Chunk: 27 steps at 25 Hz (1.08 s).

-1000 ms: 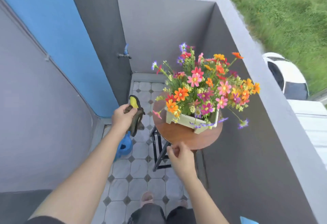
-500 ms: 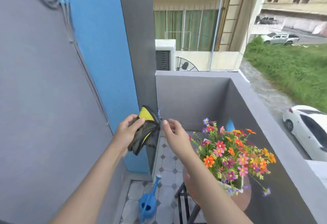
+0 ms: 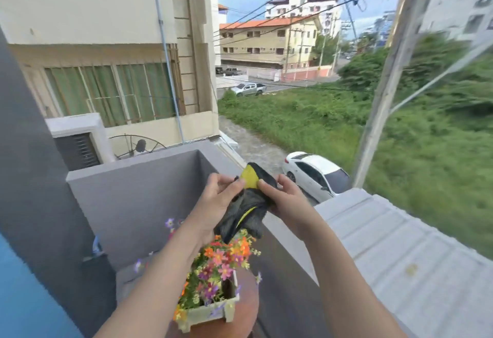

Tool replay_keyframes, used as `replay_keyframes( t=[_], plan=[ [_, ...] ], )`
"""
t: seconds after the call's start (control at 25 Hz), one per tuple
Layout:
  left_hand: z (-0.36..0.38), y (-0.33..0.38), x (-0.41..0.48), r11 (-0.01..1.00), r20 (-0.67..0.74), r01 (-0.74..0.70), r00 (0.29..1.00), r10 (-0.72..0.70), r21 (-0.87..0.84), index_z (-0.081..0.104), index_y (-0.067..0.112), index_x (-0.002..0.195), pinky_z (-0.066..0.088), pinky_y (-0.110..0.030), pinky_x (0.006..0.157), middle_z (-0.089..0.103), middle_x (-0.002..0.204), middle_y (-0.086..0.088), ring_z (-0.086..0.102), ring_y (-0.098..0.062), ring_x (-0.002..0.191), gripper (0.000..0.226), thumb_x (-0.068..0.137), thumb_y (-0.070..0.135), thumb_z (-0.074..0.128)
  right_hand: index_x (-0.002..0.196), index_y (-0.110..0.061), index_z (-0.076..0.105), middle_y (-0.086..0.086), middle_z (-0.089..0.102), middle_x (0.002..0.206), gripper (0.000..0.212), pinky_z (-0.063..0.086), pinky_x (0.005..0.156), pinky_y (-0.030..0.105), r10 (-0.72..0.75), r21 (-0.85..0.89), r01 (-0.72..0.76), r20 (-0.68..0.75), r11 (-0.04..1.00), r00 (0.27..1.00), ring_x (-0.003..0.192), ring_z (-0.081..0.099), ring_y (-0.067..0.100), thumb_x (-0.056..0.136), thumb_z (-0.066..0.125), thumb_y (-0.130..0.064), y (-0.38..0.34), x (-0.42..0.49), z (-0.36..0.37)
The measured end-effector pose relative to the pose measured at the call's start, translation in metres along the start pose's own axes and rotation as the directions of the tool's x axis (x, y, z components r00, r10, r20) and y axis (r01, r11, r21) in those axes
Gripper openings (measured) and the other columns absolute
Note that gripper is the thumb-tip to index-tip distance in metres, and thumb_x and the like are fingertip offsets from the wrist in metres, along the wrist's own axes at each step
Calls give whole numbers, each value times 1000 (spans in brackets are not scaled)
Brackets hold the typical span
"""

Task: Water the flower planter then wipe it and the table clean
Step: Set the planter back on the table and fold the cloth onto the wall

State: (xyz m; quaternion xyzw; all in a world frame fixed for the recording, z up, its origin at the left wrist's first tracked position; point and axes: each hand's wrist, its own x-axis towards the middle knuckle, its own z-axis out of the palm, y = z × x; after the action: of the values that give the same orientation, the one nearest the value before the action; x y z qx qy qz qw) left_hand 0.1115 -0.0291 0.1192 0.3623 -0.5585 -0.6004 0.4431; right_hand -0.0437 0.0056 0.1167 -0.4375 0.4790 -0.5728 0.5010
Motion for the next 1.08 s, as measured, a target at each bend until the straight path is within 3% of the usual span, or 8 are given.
replay_keyframes(
  t=[0.08, 0.24, 0.4, 0.56, 0.68, 0.76, 0.92, 1.08],
  plan=[
    [45, -17, 16, 989, 184, 149, 972, -148, 12, 38, 15, 96, 49, -32, 64, 55, 93, -5, 61, -15, 75, 55, 68, 43, 76, 101, -13, 49, 12, 56, 96, 18, 43, 76, 37, 31, -17, -34, -179, 999, 983, 88, 51, 23, 91, 63, -20, 4, -13, -58],
    [125, -68, 27, 949, 472, 237, 825, -309, 207, 38, 14, 99, 53, -28, 63, 55, 103, -9, 62, -17, 82, 57, 61, 6, 81, 100, -12, 47, 6, 58, 95, 20, 55, 76, 37, 144, 17, -151, -428, 988, 893, 82, 60, 17, 93, 61, -24, 25, -52, -143],
    [184, -143, 23, 900, 430, 267, 807, -405, 345, 46, 17, 93, 46, -24, 62, 55, 96, -6, 56, -15, 77, 42, 68, -2, 74, 118, -13, 48, 3, 58, 109, 56, 53, 92, 48, 263, 42, -267, -377, 963, 888, 95, 65, 19, 73, 81, -11, 69, -95, -201],
    [208, -209, 10, 803, 422, 291, 730, -538, 520, 50, 21, 98, 48, -27, 72, 59, 104, -3, 60, -16, 89, 40, 68, 28, 76, 125, -14, 45, -1, 58, 102, 59, 57, 75, 33, 373, 129, -353, -409, 927, 833, 88, 64, 15, 79, 63, 18, 120, -122, -226],
    [214, -227, 9, 787, 527, 400, 588, -614, 470, 53, 21, 113, 51, -27, 82, 63, 111, -3, 63, -14, 100, 57, 65, 41, 75, 132, -20, 45, -4, 53, 122, 59, 59, 73, 31, 403, 407, -238, -387, 882, 830, 111, 60, 23, 85, 60, 11, 148, -131, -241],
    [215, -230, 14, 787, 568, 433, 544, -617, 440, 52, 21, 121, 51, -28, 88, 65, 114, -2, 64, -13, 104, 69, 63, 43, 81, 135, -21, 44, -7, 50, 130, 59, 60, 76, 32, 375, 521, -135, -390, 843, 841, 121, 55, 27, 87, 57, 10, 158, -131, -249],
    [217, -225, 27, 779, 502, 68, 728, -466, 624, 60, 29, 97, 47, -22, 77, 65, 95, 13, 61, -8, 91, 29, 73, 30, 77, 135, -23, 45, -12, 50, 133, 69, 57, 74, 26, 274, 281, -156, -452, 947, 849, 102, 63, 13, 78, 66, 10, 161, -128, -253],
    [220, -229, 33, 777, 465, -15, 808, -361, 630, 60, 22, 88, 37, -18, 62, 58, 78, 16, 53, -2, 73, 11, 83, 24, 69, 135, -31, 36, -14, 40, 135, 70, 54, 75, 23, 192, -8, -232, -540, 973, 820, 103, 57, 15, 83, 61, 9, 165, -122, -250]
  ],
)
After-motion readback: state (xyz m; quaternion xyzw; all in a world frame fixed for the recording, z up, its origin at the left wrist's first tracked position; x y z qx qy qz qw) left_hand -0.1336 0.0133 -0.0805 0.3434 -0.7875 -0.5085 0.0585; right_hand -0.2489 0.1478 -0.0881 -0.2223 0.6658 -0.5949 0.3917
